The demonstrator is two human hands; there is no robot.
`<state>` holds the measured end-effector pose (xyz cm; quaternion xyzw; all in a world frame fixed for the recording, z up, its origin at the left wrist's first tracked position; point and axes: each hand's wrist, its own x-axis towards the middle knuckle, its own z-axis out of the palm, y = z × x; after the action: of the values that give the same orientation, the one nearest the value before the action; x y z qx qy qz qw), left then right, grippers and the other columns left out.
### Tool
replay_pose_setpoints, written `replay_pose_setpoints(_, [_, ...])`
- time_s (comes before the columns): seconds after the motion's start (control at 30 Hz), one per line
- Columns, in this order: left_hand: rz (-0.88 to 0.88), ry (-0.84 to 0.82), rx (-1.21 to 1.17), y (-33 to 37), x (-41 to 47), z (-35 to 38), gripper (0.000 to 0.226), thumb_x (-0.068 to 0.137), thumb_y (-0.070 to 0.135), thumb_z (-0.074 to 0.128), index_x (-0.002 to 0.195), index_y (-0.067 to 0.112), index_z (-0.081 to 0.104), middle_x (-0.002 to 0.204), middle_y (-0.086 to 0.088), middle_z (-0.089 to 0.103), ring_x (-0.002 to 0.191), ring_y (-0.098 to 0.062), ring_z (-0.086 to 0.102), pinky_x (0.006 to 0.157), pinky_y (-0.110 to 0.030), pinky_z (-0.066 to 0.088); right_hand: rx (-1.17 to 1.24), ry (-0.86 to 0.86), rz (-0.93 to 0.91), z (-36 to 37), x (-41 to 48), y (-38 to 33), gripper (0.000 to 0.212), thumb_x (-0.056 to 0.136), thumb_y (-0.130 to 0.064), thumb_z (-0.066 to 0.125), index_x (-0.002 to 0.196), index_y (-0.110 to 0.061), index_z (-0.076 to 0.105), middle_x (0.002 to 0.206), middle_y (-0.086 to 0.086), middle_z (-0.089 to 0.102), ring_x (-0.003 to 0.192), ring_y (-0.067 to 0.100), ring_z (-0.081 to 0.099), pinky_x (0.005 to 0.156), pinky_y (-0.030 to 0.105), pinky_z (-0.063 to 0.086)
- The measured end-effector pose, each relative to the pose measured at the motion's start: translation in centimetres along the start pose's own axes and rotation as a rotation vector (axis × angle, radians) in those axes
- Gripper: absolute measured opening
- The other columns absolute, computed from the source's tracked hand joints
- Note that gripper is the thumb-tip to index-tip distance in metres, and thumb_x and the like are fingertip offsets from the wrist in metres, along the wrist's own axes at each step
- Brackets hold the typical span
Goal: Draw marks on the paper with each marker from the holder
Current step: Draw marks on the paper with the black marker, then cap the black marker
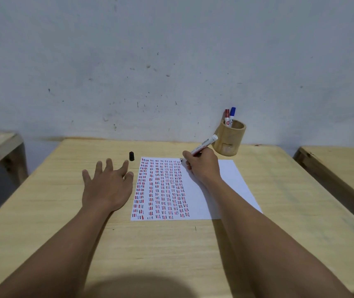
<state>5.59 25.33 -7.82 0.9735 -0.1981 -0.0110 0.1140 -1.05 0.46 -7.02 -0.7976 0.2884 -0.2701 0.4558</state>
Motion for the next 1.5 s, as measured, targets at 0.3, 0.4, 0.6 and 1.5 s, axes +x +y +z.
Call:
replay_pose_setpoints(0.3, [-0.005,0.002,-0.001,0.0,0.1,0.1,0.058,0.099,0.052,0.015,0.156,0.041,0.019,0.168,-0.007,0.01,0.155,-0.03,0.001,0.121,-0.06,-0.002,-0.052,-0.028,0.019,-0.1,0.2,0.0,0.034,0.082,-0.025,0.067,0.074,0.008,0.068,0.072,0.018,0.073,0.057,0.016,0.06,0.05,0.026,0.044])
replay_pose_setpoints(0.4, [-0.008,0.011,-0.005,0.1,0.2,0.2,0.059,0.099,0.052,0.016,0.156,0.041,0.02,0.168,-0.007,0.011,0.155,-0.03,0.002,0.121,-0.06,-0.001,-0.042,-0.02,0.021,-0.2,0.2,0.0,0.033,0.082,-0.025,0.067,0.074,0.007,0.068,0.072,0.017,0.074,0.058,0.019,0.062,0.052,0.026,0.045])
replay_pose_setpoints(0.6, [-0.05,0.055,-0.068,0.2,0.2,0.1,0.056,0.097,0.048,0.03,0.151,0.035,0.037,0.163,-0.007,0.03,0.152,-0.031,0.018,0.12,-0.06,0.007,0.107,0.02,0.086,-0.5,0.3,-0.3,0.024,0.084,-0.026,0.067,0.081,-0.002,0.069,0.074,0.006,0.073,0.063,0.012,0.068,0.053,0.024,0.047])
replay_pose_setpoints(1.5, [0.028,0.168,-0.962,8.5,0.6,-7.5,0.006,0.087,0.015,0.073,0.091,0.018,0.076,0.082,0.003,0.072,0.068,-0.012,0.061,0.054,-0.017,0.044,0.823,-0.157,0.322,-4.9,-3.5,-6.3,0.009,0.091,-0.009,0.069,0.089,-0.001,0.069,0.065,0.006,0.062,0.051,0.011,0.058,0.048,0.02,0.054])
